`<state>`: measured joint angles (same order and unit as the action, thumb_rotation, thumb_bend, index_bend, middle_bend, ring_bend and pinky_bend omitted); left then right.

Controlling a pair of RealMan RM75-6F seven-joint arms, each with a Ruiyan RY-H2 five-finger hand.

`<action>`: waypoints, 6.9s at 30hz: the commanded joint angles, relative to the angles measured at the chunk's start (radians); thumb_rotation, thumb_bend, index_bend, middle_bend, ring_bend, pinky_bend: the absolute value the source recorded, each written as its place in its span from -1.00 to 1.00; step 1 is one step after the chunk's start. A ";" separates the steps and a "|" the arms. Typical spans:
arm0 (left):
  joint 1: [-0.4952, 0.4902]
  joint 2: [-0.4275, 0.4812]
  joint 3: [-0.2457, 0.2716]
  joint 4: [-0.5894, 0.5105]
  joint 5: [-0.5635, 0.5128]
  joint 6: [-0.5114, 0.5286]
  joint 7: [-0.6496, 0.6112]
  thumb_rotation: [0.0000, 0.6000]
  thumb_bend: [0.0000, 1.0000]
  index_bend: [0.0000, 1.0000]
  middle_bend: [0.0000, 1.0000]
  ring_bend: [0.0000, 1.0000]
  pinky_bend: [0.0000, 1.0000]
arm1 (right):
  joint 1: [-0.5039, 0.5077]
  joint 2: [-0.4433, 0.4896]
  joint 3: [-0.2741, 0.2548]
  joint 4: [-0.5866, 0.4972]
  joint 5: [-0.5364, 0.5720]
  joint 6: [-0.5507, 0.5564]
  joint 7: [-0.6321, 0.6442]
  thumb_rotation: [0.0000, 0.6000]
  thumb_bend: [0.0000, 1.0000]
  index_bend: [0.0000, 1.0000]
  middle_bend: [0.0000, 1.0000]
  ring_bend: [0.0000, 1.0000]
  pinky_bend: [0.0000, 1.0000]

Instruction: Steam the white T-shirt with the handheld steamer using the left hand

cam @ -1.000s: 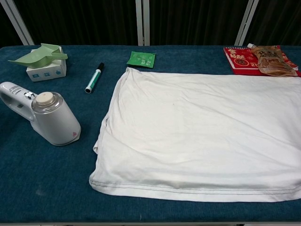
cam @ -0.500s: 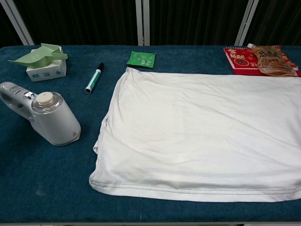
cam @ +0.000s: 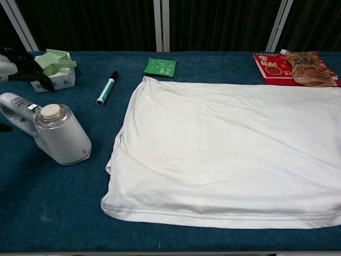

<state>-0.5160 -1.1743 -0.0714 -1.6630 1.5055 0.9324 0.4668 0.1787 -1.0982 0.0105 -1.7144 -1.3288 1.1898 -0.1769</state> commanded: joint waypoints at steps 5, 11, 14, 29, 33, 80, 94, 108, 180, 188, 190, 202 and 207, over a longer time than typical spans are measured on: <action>-0.036 -0.011 0.010 0.020 -0.063 -0.049 0.030 1.00 -0.80 -0.40 -0.33 -0.58 -1.00 | 0.004 -0.006 -0.001 0.001 0.012 -0.008 -0.005 1.00 -0.87 -0.98 -0.92 -1.00 -1.00; -0.059 -0.024 0.019 0.036 -0.092 -0.072 0.047 1.00 -0.80 -0.29 -0.25 -0.53 -1.00 | 0.008 -0.011 -0.001 0.003 0.025 -0.018 -0.007 1.00 -0.87 -0.98 -0.92 -1.00 -1.00; -0.070 -0.030 0.026 0.044 -0.106 -0.084 0.060 1.00 -0.80 -0.22 -0.19 -0.48 -1.00 | 0.011 -0.013 -0.002 0.004 0.033 -0.026 -0.010 1.00 -0.87 -0.98 -0.92 -1.00 -1.00; -0.099 -0.052 0.055 0.051 -0.158 -0.101 0.084 1.00 -0.80 0.11 0.18 -0.14 -1.00 | 0.022 -0.023 0.000 0.015 0.045 -0.038 -0.006 1.00 -0.87 -1.00 -0.92 -1.00 -1.00; -0.104 -0.058 0.062 0.056 -0.169 -0.104 0.083 1.00 -0.80 0.13 0.21 -0.11 -1.00 | 0.023 -0.024 0.000 0.020 0.044 -0.038 0.001 1.00 -0.87 -1.00 -0.92 -1.00 -1.00; -0.156 0.111 0.027 -0.127 -0.202 -0.121 -0.260 1.00 0.18 0.73 0.79 0.52 0.28 | 0.082 -0.047 -0.037 0.041 -0.074 -0.103 0.007 1.00 -0.87 -0.89 -0.91 -1.00 -0.86; -0.470 -0.057 -0.039 -0.245 -0.540 -0.215 0.251 1.00 0.17 0.73 0.79 0.52 0.29 | 0.073 -0.111 -0.098 0.136 -0.132 -0.134 0.111 1.00 0.48 -0.77 -0.73 -0.86 -0.54; -0.805 -0.259 0.012 -0.163 -1.056 -0.133 0.473 0.98 0.16 0.73 0.79 0.52 0.28 | 0.089 -0.121 -0.102 0.150 -0.155 -0.143 0.113 1.00 0.72 -0.75 -0.71 -0.85 -0.53; -0.770 -0.265 0.220 -0.215 -1.326 0.087 0.357 0.23 0.07 0.69 0.78 0.49 0.29 | 0.131 -0.160 -0.077 0.177 -0.120 -0.164 0.127 1.00 0.72 -0.73 -0.71 -0.85 -0.53; -0.704 -0.154 0.204 -0.225 -1.257 0.082 0.268 0.24 0.06 0.68 0.78 0.49 0.29 | 0.125 -0.159 -0.077 0.175 -0.114 -0.155 0.127 1.00 0.72 -0.73 -0.71 -0.85 -0.53; -0.702 -0.142 0.177 -0.222 -1.238 0.077 0.253 0.23 0.06 0.68 0.78 0.49 0.28 | 0.123 -0.157 -0.077 0.173 -0.112 -0.152 0.126 1.00 0.72 -0.73 -0.71 -0.85 -0.53; -0.850 -0.309 0.004 -0.082 -1.282 0.012 0.342 0.23 0.06 0.68 0.78 0.47 0.28 | 0.119 -0.148 -0.077 0.162 -0.089 -0.156 0.111 1.00 0.72 -0.74 -0.71 -0.85 -0.53; -0.931 -0.400 -0.033 -0.009 -1.335 0.011 0.418 0.23 0.06 0.68 0.78 0.47 0.28 | 0.114 -0.144 -0.077 0.161 -0.075 -0.158 0.110 1.00 0.72 -0.74 -0.71 -0.85 -0.53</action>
<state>-1.4168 -1.5426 -0.0853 -1.7006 0.1951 0.9457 0.8542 0.2928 -1.2422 -0.0667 -1.5532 -1.4040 1.0320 -0.0668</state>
